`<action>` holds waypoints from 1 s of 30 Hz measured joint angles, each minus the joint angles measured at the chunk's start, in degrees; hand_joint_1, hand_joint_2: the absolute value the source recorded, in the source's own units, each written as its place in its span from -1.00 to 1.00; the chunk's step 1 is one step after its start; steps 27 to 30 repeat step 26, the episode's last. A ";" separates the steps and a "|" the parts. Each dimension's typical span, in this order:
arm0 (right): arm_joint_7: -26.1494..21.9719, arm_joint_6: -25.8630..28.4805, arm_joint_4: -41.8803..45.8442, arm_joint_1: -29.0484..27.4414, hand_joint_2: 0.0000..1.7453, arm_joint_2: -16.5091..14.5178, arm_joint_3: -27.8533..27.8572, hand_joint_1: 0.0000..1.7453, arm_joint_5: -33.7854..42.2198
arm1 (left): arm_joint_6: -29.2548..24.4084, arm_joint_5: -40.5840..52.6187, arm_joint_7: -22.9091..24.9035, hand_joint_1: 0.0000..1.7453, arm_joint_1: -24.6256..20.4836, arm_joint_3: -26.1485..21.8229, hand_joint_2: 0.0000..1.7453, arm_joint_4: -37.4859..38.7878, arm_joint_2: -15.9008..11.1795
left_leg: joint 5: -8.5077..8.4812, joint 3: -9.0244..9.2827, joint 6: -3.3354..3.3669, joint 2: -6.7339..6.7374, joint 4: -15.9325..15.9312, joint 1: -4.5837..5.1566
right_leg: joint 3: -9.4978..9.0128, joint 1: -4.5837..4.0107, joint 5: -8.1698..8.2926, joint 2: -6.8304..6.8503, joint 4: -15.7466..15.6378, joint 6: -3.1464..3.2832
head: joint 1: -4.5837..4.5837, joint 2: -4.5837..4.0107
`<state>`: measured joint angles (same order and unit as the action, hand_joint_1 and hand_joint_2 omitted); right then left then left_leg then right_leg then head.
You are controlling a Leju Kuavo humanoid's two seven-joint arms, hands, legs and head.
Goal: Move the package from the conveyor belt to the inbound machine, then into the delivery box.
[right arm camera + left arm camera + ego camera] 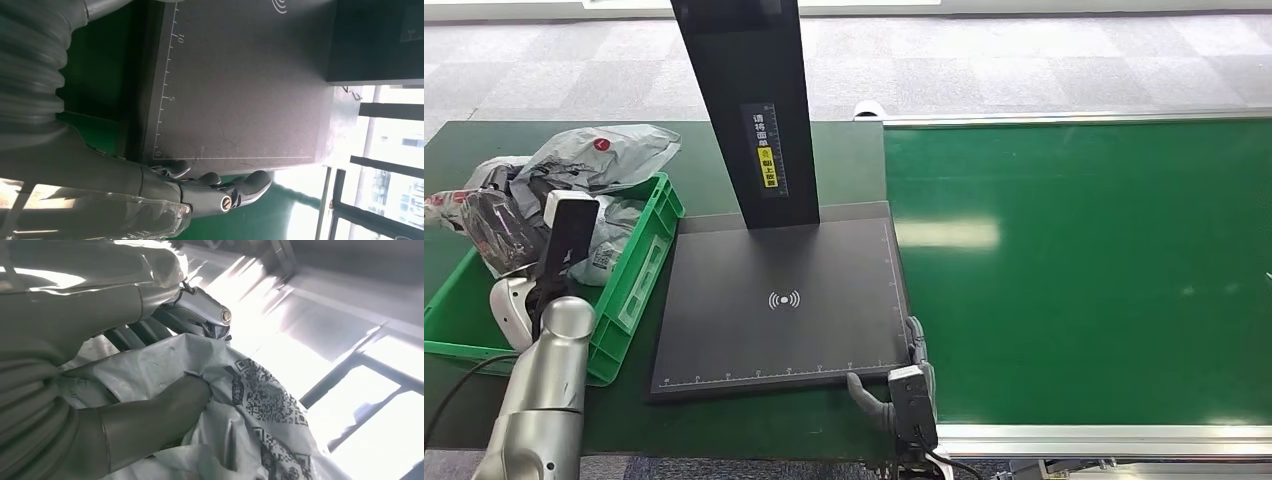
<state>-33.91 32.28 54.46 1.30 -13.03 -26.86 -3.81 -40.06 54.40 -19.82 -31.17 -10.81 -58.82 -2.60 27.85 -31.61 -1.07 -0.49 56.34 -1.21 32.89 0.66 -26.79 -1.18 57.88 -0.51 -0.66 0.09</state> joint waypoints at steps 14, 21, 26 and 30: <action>2.44 1.37 1.58 -0.21 1.00 2.04 -4.44 -1.00 2.18 | -0.07 7.81 7.62 -0.37 -5.48 -8.23 1.00 22.34 -5.88 | 0.04 0.01 -0.03 0.12 0.00 -0.01 | 0.03 -0.01 0.00 -0.13 -0.01 0.00 | 0.01 0.00; 3.98 2.79 2.18 -0.30 1.00 2.78 -6.35 -1.00 2.21 | 0.67 4.84 2.44 -1.00 -6.90 -17.35 1.00 22.87 -5.59 | 0.03 0.03 -0.04 0.11 0.00 -0.05 | 0.02 -0.06 0.00 -0.12 0.00 0.00 | 0.02 0.00; 4.27 3.86 2.63 -0.56 1.00 3.32 -7.17 -1.00 2.64 | 17.67 -34.99 -9.02 -1.00 -7.14 -23.63 1.00 19.90 -4.39 | 0.03 0.04 -0.03 0.11 0.00 -0.04 | 0.00 -0.05 0.00 -0.13 -0.01 0.00 | 0.01 0.00; 4.27 3.86 2.63 -0.56 1.00 3.32 -7.17 -1.00 2.64 | 17.67 -34.99 -9.02 -1.00 -7.14 -23.63 1.00 19.90 -4.39 | 0.03 0.04 -0.03 0.11 0.00 -0.04 | 0.00 -0.05 0.00 -0.13 -0.01 0.00 | 0.01 0.00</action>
